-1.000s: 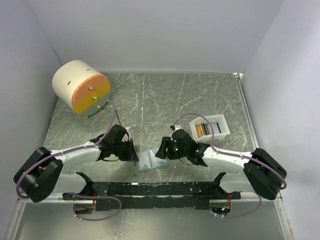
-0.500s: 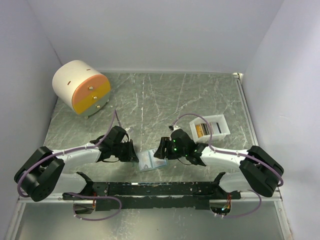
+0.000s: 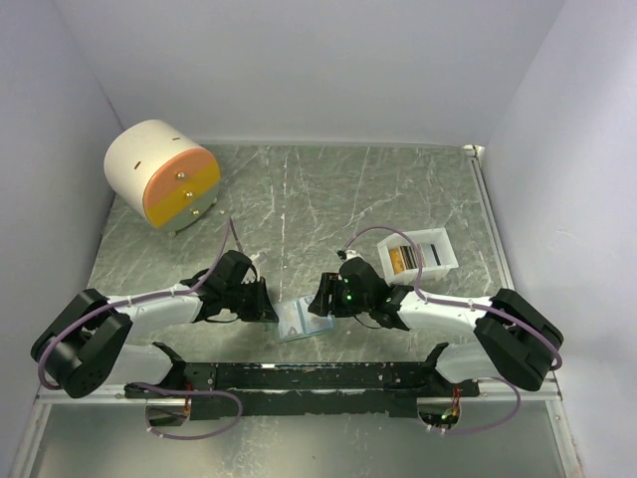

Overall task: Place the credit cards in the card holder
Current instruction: Insert the credit card into the card holder, then turn over the card slot in the card holder.

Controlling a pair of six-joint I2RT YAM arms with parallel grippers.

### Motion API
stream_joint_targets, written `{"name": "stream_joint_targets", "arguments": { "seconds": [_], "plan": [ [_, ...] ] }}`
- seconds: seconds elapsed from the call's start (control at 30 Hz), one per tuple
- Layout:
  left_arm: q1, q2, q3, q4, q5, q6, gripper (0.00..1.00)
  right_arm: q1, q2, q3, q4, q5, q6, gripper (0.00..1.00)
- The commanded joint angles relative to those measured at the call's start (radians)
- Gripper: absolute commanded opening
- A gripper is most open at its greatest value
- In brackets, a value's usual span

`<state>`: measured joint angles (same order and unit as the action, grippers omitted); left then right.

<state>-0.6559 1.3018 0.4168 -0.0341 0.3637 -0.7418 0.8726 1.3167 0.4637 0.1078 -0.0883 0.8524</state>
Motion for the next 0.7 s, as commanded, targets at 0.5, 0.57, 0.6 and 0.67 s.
{"name": "stream_joint_targets", "arguments": {
  "seconds": [0.5,0.57,0.6,0.67],
  "plan": [
    [0.006,0.026,-0.026,0.042,0.003,-0.003,0.18,0.005,0.004,0.005,-0.017,0.032,-0.035,0.58],
    [0.006,0.028,-0.025,0.04,0.001,-0.002,0.18,0.006,-0.005,0.009,-0.023,0.037,-0.038,0.58],
    [0.006,0.029,-0.024,0.041,0.0,-0.004,0.17,0.009,-0.002,0.01,-0.019,0.034,-0.038,0.58],
    [0.006,0.028,-0.023,0.043,0.001,-0.004,0.18,0.012,0.014,0.013,-0.009,0.017,-0.036,0.58]
  ]
}}
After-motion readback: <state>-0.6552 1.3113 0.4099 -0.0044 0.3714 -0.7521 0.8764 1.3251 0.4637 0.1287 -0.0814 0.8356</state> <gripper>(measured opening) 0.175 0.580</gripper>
